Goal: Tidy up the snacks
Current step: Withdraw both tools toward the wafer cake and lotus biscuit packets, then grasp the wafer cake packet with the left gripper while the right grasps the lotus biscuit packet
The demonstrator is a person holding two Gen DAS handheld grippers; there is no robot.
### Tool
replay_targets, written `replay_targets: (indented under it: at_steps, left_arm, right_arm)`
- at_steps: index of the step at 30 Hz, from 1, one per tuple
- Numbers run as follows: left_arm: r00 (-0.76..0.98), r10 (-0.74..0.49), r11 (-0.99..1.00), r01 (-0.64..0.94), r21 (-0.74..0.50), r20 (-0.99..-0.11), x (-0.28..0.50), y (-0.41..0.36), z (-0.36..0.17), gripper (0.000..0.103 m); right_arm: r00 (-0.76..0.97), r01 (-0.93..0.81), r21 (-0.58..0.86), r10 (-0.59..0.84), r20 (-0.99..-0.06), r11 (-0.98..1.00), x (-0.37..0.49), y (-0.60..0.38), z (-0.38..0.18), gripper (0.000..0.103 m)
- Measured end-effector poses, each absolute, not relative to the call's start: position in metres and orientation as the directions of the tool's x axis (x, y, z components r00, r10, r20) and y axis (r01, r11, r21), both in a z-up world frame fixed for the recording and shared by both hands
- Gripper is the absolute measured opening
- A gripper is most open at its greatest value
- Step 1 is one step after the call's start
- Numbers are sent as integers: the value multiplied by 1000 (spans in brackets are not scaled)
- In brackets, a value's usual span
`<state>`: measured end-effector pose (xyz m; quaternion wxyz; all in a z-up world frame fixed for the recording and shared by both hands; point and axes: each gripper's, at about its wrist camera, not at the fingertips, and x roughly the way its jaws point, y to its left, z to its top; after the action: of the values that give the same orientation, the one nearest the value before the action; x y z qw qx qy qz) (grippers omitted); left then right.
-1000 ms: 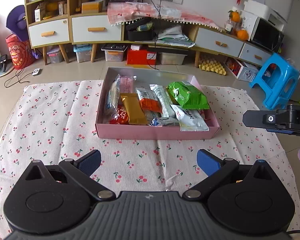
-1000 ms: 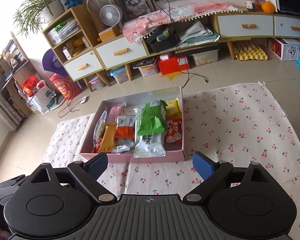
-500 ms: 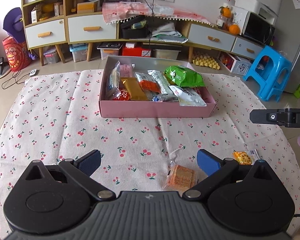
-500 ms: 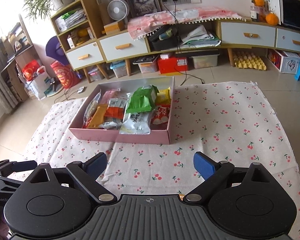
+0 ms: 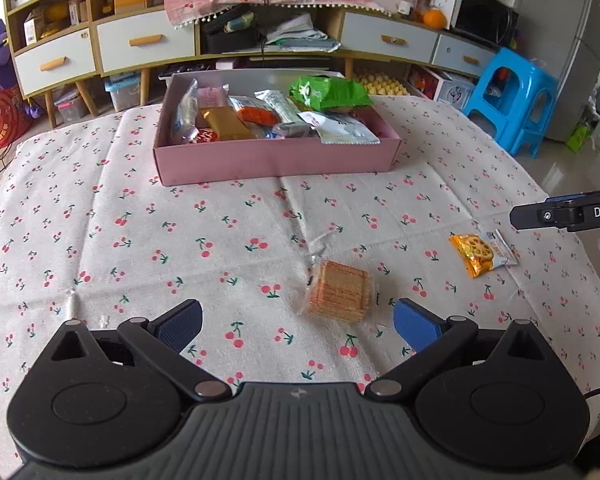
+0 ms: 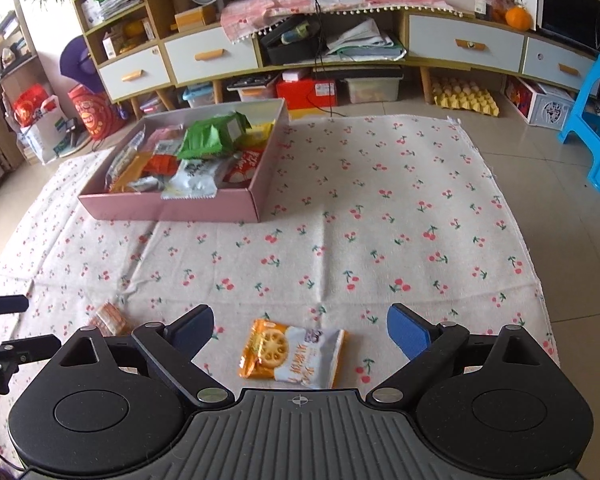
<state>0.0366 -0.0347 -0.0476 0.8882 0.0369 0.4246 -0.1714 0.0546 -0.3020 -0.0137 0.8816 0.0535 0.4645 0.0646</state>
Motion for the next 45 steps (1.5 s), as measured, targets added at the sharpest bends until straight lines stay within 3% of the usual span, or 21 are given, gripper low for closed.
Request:
replay_targets:
  at_steps: [13, 24, 29, 31, 37, 39, 45]
  left_arm:
    - [576, -214, 916, 399, 43, -789, 27, -64, -87, 102]
    - [617, -227, 915, 400, 52, -754, 36, -69, -90, 103]
    - [631, -237, 912, 407, 54, -739, 41, -71, -88, 90]
    - [634, -240, 910, 410, 57, -735, 42, -72, -86, 77]
    - [632, -255, 901, 429, 57, -732, 44, -74, -82, 54]
    - [631, -255, 899, 434, 61, -732, 43, -75, -81, 51]
    - [625, -260, 906, 422, 38, -736, 46, -71, -79, 45]
  right_arm:
    - [362, -63, 198, 208, -909, 978, 51, -288, -58, 95]
    - [459, -92, 55, 91, -884, 994, 53, -263, -70, 103]
    - [477, -68, 54, 80, -875, 996, 59, -263, -71, 102]
    - [482, -65, 53, 78, -873, 997, 60, -263, -70, 101]
    - [503, -73, 58, 87, -860, 996, 60, -263, -66, 84]
    - [509, -79, 60, 92, -856, 995, 61, -262, -64, 74]
    - [515, -103, 53, 99, -852, 993, 59, -258, -62, 66]
